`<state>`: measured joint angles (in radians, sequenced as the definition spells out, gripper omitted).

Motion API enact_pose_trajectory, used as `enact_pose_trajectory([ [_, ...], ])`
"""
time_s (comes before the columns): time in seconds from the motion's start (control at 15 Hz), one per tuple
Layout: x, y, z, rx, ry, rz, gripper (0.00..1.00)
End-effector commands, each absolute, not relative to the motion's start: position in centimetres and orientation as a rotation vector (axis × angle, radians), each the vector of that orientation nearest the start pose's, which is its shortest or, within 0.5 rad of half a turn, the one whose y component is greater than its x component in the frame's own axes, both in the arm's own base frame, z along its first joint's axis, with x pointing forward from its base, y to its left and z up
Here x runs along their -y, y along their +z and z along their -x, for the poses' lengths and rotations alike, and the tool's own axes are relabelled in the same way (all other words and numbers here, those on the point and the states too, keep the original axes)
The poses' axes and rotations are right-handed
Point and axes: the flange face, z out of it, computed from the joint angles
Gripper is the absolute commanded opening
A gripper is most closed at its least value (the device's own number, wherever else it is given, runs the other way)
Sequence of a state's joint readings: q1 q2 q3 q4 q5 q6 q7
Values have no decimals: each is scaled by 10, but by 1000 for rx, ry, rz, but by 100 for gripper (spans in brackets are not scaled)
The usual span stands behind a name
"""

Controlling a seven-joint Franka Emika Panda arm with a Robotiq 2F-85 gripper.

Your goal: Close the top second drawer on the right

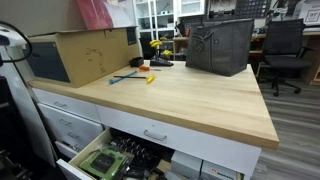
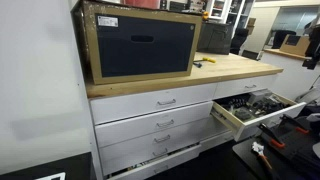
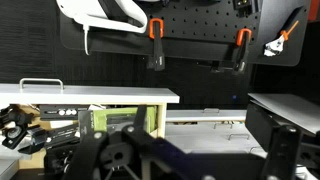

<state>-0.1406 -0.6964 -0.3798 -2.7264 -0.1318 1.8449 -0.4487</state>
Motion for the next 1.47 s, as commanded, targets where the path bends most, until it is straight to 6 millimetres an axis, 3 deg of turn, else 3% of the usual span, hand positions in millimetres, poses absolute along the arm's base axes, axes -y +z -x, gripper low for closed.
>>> enact_pose_trajectory([
  [0.0,155,396,-271,127,212,2934,100],
  [0.53,155,396,-271,127,212,2934,100],
  [0.67,164,397,-274,92,209,2942,100],
  [1.0,217,376,-288,-58,165,3049,100],
  [1.4,293,331,-300,-352,165,3087,100],
])
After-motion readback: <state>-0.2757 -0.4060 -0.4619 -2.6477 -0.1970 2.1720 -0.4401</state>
